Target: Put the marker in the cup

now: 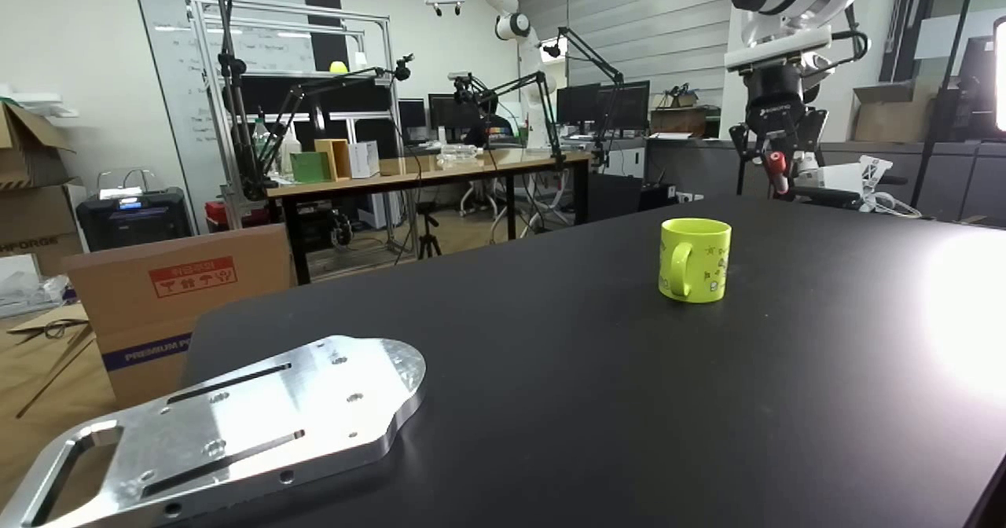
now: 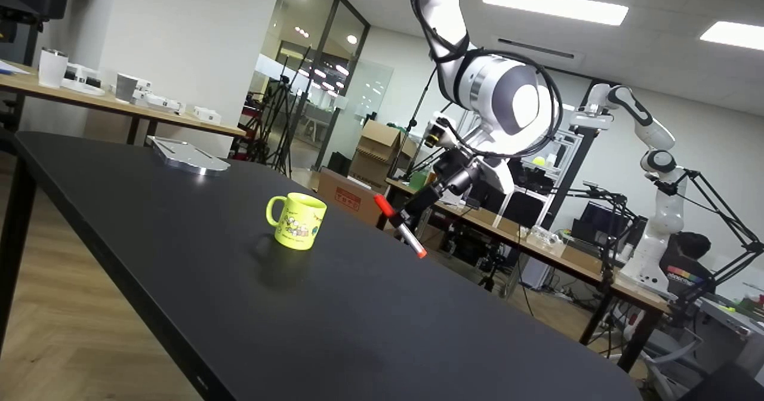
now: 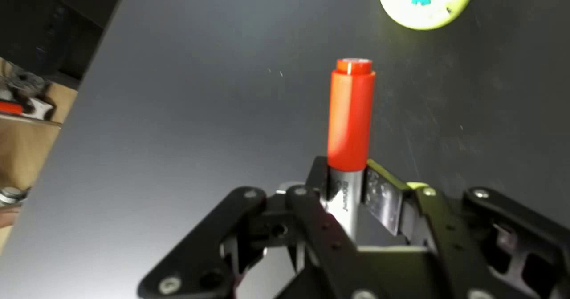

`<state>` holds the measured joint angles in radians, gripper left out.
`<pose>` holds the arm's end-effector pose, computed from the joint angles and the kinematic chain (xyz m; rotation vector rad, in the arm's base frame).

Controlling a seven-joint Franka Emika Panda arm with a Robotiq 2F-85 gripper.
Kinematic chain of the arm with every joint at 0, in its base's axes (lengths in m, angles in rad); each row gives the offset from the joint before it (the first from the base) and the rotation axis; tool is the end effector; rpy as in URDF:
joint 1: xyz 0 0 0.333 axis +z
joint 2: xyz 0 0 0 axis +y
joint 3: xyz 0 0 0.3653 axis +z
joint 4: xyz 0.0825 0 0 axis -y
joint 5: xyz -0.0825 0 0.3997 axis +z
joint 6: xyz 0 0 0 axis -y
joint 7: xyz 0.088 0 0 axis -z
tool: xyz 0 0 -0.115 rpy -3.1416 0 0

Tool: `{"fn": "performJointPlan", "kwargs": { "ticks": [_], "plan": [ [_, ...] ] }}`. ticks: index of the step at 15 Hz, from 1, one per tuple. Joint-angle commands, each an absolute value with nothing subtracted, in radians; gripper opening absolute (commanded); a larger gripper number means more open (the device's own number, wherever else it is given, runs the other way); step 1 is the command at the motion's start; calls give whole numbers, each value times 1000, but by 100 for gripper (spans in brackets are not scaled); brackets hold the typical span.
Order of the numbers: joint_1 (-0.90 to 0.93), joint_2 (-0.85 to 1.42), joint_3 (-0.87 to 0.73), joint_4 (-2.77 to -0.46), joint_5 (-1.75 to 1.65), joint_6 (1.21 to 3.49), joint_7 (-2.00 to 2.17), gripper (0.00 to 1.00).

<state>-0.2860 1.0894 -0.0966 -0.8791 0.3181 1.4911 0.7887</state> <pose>0.7565 -0.2304 0.2120 -2.4207 1.6414 0.7610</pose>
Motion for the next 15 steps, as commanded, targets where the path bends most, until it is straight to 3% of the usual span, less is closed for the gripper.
{"fn": "performJointPlan", "kwargs": {
  "ticks": [1, 15],
  "plan": [
    [-286, 1114, -79, -777, 314, 1273, 799, 6],
    [-296, 1208, 33, -622, 523, 888, 747, 6]
  ]
}}
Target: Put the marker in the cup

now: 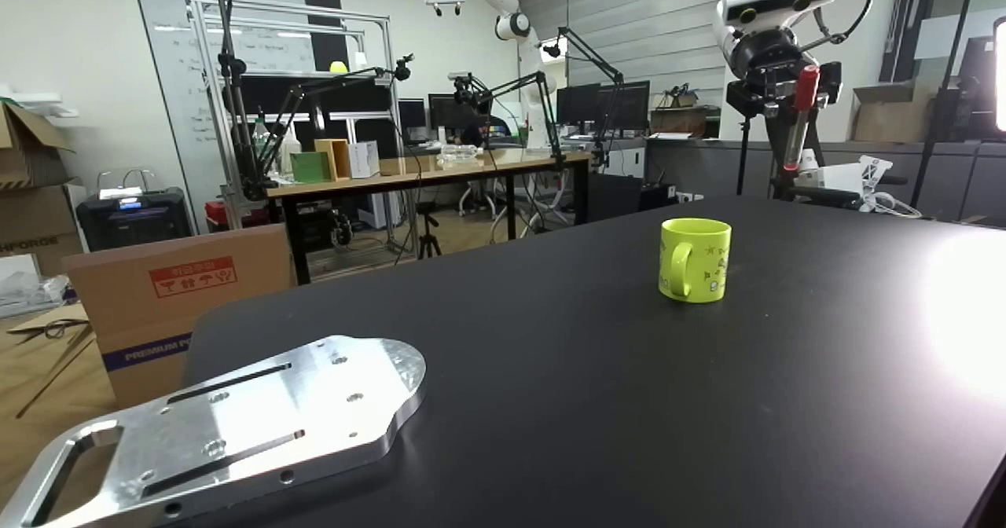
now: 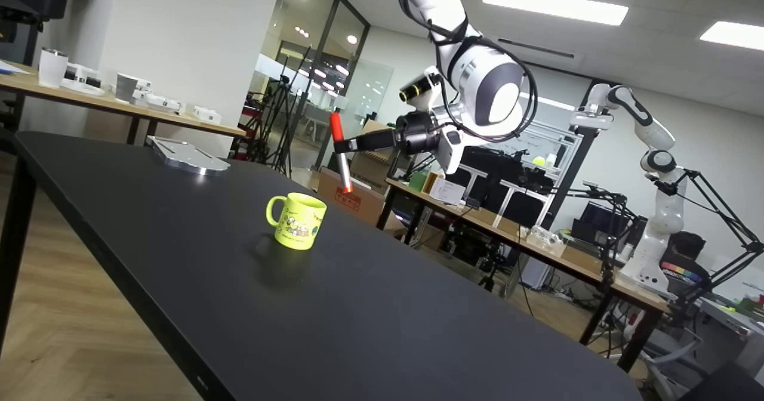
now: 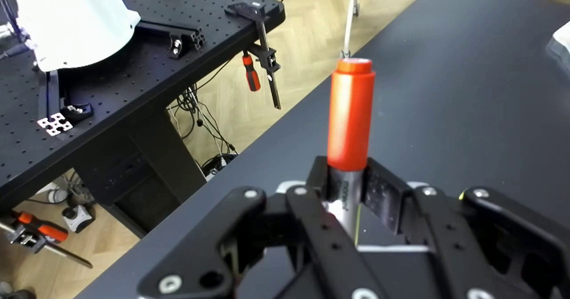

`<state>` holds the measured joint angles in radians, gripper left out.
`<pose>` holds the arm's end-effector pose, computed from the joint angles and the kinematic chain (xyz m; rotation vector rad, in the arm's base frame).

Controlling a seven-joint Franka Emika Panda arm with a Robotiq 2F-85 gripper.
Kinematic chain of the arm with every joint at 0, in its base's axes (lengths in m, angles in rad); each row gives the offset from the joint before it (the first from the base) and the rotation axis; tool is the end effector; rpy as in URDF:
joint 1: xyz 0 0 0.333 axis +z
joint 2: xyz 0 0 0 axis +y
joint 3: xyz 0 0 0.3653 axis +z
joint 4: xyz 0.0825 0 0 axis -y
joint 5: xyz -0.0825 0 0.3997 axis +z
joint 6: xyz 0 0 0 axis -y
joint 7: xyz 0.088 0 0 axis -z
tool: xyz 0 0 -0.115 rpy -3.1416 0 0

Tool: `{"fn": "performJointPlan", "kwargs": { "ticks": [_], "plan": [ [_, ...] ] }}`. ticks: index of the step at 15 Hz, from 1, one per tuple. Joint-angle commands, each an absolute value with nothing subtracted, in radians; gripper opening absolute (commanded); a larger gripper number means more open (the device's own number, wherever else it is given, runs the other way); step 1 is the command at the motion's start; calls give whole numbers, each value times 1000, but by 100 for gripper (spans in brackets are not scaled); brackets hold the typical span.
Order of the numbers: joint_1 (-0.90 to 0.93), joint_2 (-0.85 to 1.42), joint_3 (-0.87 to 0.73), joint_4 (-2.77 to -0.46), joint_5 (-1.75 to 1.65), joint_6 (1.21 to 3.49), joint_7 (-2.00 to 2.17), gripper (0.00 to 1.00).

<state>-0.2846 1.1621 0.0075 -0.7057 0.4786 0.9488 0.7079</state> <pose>0.7306 -0.1413 0.2407 -2.2660 1.0918 1.3607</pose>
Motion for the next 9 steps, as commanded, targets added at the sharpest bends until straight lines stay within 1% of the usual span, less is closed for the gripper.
{"fn": "performJointPlan", "kwargs": {
  "ticks": [1, 3, 4, 5, 9],
  "plan": [
    [-296, 1216, 39, -614, 537, 892, 738, 6],
    [-282, 1218, 35, -614, 532, 923, 731, 6],
    [-277, 1231, 26, -590, 503, 903, 709, 6],
    [-282, 1193, 28, -673, 519, 932, 706, 24],
    [-280, 1207, 28, -653, 513, 930, 703, 24]
  ]
}}
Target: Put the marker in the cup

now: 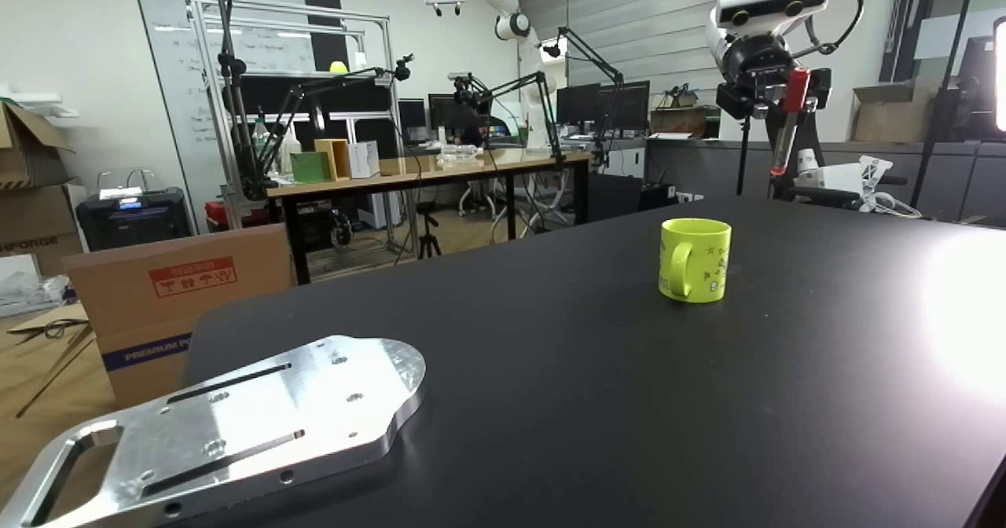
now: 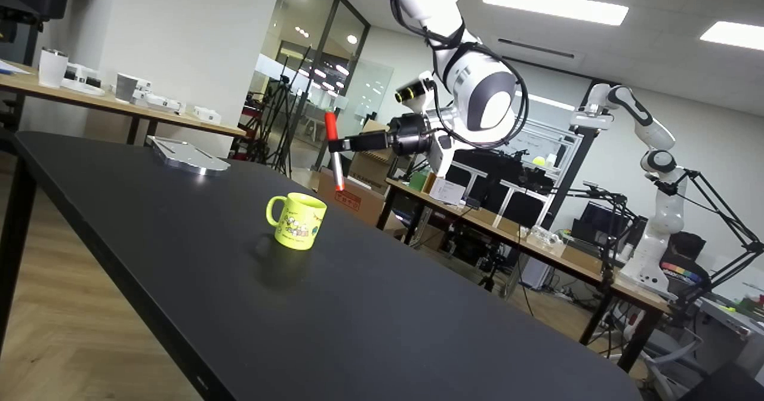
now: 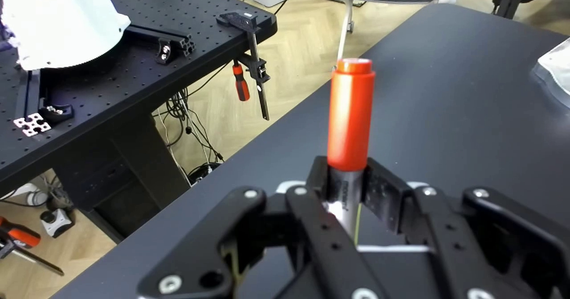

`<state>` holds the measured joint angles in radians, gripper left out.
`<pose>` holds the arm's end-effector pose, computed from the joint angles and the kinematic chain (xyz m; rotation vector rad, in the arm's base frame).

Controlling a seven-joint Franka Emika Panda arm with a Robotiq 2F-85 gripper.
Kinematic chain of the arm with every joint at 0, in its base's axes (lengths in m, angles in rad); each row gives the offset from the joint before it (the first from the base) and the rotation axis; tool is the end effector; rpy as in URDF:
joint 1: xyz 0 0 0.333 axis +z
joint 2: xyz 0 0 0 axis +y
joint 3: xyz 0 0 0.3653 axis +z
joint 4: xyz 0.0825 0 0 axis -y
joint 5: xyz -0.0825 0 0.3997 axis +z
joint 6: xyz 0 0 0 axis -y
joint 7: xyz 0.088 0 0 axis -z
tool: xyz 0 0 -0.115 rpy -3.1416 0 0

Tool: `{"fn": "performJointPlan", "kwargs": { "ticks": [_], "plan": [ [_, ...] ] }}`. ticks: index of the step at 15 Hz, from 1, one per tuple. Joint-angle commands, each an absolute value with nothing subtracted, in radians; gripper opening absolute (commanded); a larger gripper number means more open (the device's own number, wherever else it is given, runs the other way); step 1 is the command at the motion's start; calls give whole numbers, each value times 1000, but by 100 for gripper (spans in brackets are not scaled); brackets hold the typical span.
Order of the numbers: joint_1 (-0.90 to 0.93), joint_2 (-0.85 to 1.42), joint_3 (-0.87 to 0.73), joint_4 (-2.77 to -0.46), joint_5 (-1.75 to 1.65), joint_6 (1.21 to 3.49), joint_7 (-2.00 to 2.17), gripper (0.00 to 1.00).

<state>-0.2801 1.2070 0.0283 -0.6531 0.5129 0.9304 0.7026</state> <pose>0.7359 -0.1272 0.2315 -2.2396 1.0225 1.3666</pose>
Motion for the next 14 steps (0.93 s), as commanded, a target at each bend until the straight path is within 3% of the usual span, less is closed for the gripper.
{"fn": "performJointPlan", "kwargs": {
  "ticks": [1, 12, 13, 14],
  "plan": [
    [-280, 1207, 28, -652, 513, 930, 703, 24],
    [-280, 1210, 28, -645, 512, 929, 702, 24],
    [-280, 1210, 28, -645, 512, 929, 702, 6],
    [-283, 1211, 32, -643, 516, 924, 699, 6]
  ]
}}
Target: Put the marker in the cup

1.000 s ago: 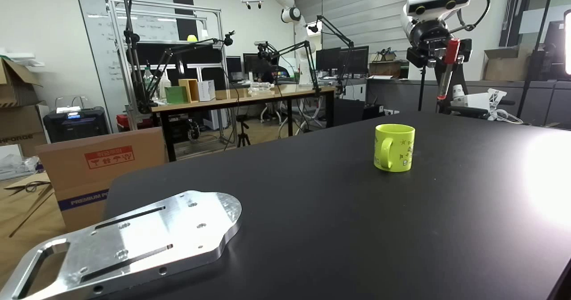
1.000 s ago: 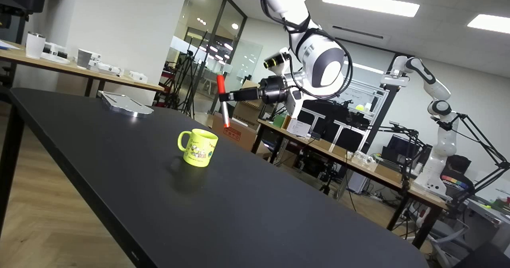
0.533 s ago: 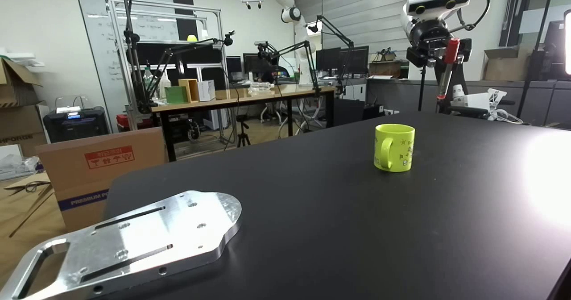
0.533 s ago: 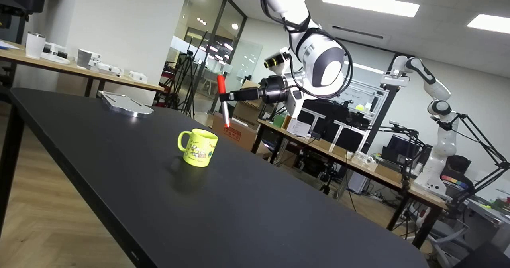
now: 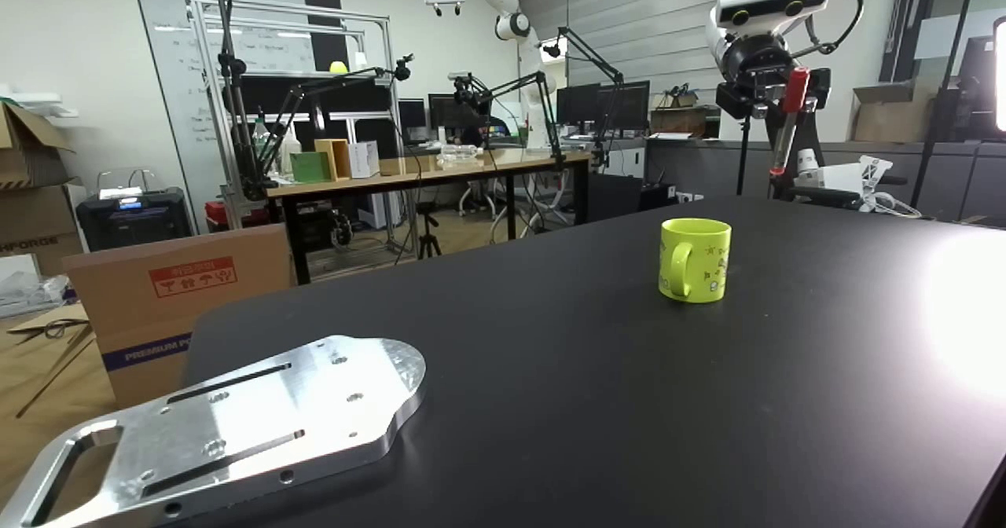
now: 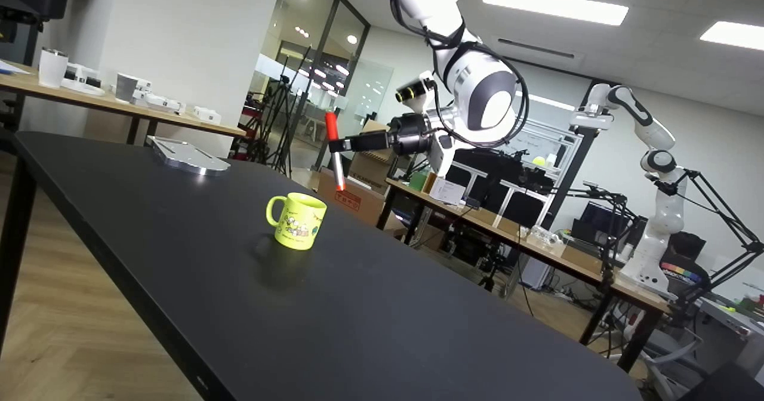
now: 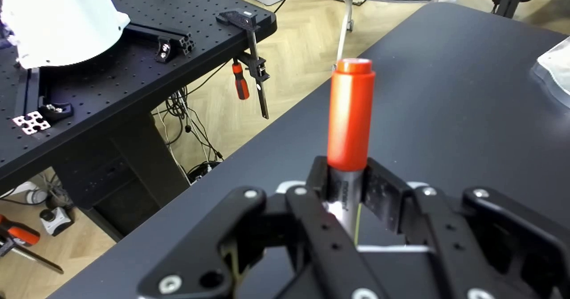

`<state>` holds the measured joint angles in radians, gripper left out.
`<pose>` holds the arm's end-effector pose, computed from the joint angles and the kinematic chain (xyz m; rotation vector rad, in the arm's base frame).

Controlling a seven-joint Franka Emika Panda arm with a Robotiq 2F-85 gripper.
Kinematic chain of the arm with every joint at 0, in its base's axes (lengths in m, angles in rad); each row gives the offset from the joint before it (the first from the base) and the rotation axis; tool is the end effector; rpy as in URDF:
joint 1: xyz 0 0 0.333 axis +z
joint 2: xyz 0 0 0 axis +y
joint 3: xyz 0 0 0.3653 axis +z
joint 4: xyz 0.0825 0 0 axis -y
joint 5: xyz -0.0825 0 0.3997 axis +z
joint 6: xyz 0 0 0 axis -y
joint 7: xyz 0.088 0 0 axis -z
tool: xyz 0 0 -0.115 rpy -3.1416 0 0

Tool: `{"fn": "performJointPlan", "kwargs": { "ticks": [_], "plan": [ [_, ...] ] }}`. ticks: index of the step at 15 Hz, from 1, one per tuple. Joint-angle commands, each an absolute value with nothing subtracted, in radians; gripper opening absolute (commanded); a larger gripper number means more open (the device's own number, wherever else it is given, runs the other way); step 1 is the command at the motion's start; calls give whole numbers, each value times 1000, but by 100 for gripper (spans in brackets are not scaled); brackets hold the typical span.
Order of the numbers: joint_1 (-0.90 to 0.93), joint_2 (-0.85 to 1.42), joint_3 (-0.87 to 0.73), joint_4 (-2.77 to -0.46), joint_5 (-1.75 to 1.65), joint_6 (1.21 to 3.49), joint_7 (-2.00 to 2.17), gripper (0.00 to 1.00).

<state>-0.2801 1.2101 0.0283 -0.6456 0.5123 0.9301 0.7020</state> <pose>0.7366 -0.1275 0.2320 -2.2428 1.0217 1.3612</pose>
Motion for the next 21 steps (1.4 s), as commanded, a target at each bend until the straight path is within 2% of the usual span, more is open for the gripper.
{"fn": "performJointPlan", "kwargs": {
  "ticks": [1, 15, 21],
  "plan": [
    [-283, 1213, 35, -639, 521, 925, 699, 6],
    [-234, 1327, 107, -551, 591, 923, 702, 6],
    [-209, 1376, 126, -496, 587, 992, 669, 6]
  ]
}}
